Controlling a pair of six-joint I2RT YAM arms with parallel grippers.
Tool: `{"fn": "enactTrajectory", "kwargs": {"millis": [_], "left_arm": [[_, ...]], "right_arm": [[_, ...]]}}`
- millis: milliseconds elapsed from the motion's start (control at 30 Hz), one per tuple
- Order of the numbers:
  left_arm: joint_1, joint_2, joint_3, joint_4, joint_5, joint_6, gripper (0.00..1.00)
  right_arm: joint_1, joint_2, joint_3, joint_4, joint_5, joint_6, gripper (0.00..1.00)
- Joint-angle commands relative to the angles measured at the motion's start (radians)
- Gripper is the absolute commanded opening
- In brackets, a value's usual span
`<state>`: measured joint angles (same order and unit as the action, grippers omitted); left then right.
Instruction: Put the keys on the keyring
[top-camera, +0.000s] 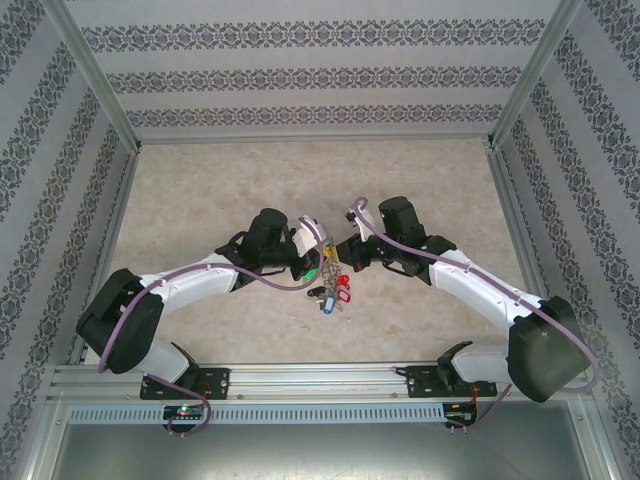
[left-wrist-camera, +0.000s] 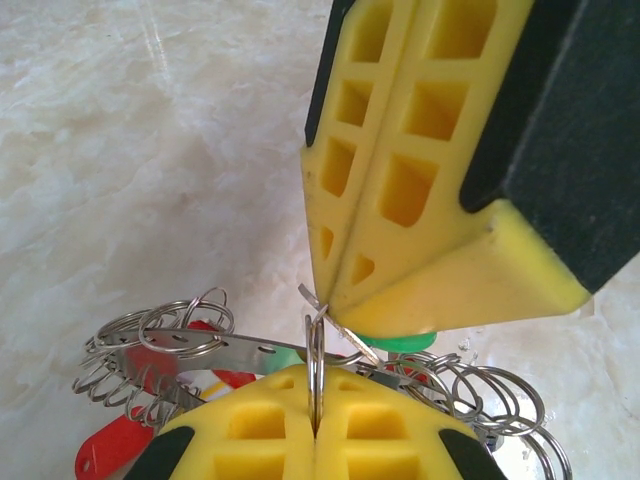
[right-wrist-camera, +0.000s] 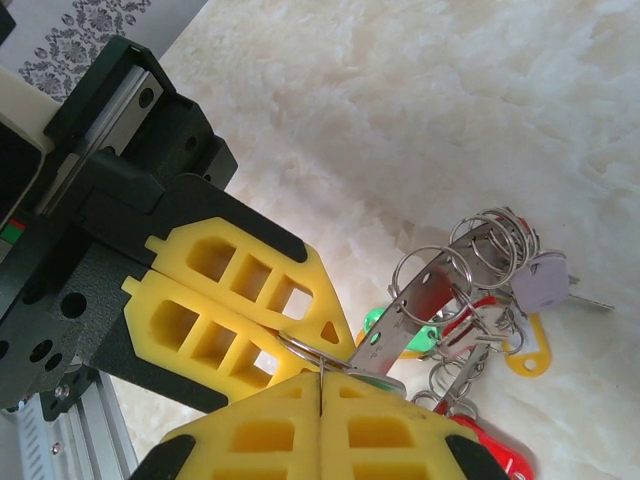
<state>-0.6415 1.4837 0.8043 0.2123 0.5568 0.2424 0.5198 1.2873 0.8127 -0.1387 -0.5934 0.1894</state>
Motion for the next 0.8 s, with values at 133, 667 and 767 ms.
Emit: {"fn": "enactTrajectory", "kwargs": {"millis": [133,667,767], "left_arm": [[-0.027,-0.042,0.019,0.102,0.042,0.003,0.00],[-0.030,-0.031,0.012,0.110,-0.006,0.000,0.00],[-0.029,-0.027,0.005,0.117,-0.022,-0.004,0.00]], "right_arm": [[0.013,0.015,0.017,-0.018,-0.053,0.022,0.12],[-0.006,-0.044,-0.019,-0.025,0.089,0.037,0.00],[-0.012,-0.057,-0.027,-0.031,0.113,0.051,0.00]]}}
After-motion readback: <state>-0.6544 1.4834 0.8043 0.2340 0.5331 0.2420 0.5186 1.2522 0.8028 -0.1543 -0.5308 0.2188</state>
